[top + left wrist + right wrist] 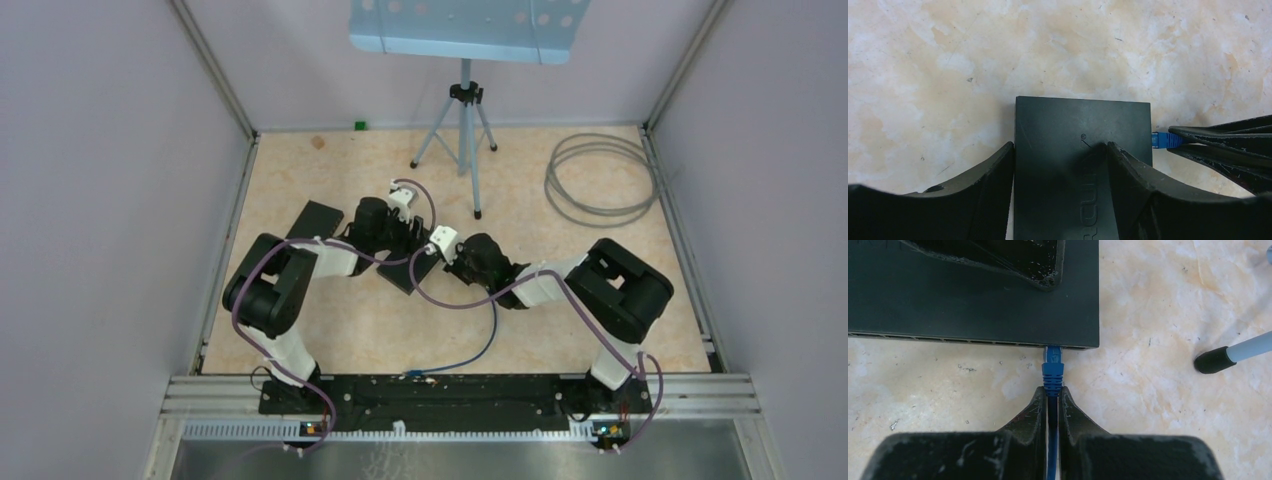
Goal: Insert the plug into the switch port
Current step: Insert the connector into the switch port.
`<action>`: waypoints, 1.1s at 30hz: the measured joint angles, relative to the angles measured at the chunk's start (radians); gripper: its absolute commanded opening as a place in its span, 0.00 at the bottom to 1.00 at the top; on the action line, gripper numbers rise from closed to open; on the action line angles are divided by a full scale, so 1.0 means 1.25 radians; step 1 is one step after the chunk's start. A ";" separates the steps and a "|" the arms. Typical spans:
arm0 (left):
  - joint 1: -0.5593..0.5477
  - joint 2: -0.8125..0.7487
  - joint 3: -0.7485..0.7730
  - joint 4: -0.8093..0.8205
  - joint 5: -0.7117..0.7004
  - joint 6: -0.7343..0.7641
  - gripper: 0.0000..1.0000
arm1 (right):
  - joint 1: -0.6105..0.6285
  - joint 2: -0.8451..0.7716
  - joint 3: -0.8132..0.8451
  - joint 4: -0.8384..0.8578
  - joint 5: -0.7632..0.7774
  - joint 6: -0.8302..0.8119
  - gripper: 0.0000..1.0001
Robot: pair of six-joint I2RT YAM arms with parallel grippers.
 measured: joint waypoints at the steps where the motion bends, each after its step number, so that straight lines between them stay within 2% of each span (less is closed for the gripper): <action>1: 0.000 0.000 0.000 0.000 0.000 0.000 0.66 | 0.002 0.000 0.000 0.000 0.003 0.004 0.00; 8: 0.000 0.000 0.000 0.000 0.000 0.000 0.65 | 0.001 0.000 -0.002 0.002 0.005 -0.007 0.00; 15: -0.007 -0.001 0.002 -0.009 0.011 0.003 0.64 | -0.087 -0.011 -0.021 0.016 -0.142 -0.021 0.00; 20: -0.014 -0.001 0.009 -0.024 0.014 0.006 0.64 | -0.116 -0.014 -0.024 0.014 -0.192 -0.033 0.00; 27: -0.014 -0.006 0.010 -0.037 0.014 0.010 0.64 | -0.070 -0.021 -0.026 0.005 -0.105 -0.033 0.00; 33: -0.016 -0.011 0.010 -0.051 0.025 0.017 0.64 | 0.035 -0.053 -0.068 0.009 -0.027 -0.007 0.00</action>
